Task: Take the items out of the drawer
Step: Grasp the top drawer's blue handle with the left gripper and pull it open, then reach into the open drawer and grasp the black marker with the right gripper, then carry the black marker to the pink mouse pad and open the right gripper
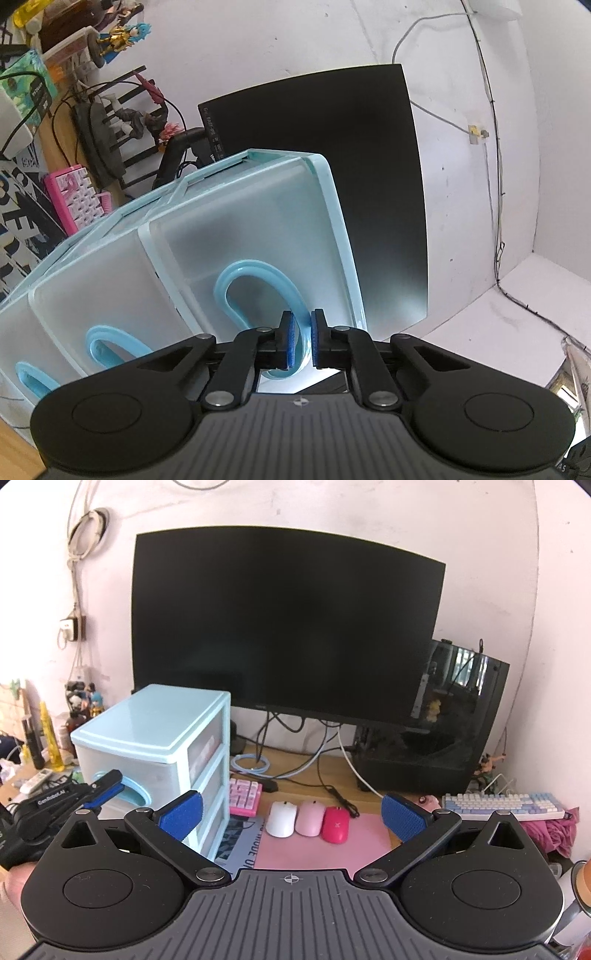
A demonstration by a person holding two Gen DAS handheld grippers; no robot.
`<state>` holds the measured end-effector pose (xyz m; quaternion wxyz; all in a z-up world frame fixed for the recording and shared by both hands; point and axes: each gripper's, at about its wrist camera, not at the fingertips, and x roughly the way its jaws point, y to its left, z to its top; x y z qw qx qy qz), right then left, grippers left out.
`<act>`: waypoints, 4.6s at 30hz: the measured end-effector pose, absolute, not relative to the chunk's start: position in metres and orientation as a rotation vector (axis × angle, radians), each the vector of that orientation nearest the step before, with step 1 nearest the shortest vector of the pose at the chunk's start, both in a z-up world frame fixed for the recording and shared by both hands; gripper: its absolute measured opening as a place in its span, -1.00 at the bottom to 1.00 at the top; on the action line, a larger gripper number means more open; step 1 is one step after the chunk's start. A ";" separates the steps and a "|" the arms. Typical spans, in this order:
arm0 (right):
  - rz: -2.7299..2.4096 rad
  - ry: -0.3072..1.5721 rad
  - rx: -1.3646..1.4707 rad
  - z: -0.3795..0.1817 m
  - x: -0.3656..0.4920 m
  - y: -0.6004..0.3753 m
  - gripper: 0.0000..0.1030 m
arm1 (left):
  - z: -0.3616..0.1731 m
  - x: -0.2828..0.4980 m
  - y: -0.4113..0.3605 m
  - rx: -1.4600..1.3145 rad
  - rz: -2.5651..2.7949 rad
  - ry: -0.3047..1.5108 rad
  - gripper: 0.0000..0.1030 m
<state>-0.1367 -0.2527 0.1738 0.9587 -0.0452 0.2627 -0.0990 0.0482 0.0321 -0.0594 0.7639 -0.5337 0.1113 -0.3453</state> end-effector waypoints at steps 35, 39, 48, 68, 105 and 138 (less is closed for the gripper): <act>-0.070 0.556 0.009 0.157 -0.132 -0.277 1.00 | -0.039 -0.083 0.055 -1.034 -0.643 0.398 -0.81; -0.045 0.564 0.009 0.158 -0.127 -0.274 1.00 | -0.032 -0.085 0.052 -0.950 -0.634 0.410 -0.76; -0.009 0.565 0.035 0.171 -0.120 -0.265 1.00 | -0.001 -0.092 0.037 -0.673 -0.594 0.477 -0.57; 0.374 0.801 -0.068 0.211 -0.050 -0.170 1.00 | 0.090 -0.121 0.032 -0.067 -0.514 0.481 1.00; 0.453 1.201 -0.254 0.134 0.043 -0.086 -0.74 | 0.077 -0.091 0.078 -0.115 -0.542 0.483 1.00; 0.031 1.030 0.107 0.145 0.028 -0.315 -0.74 | 0.092 -0.097 0.036 -0.065 -0.533 0.487 1.00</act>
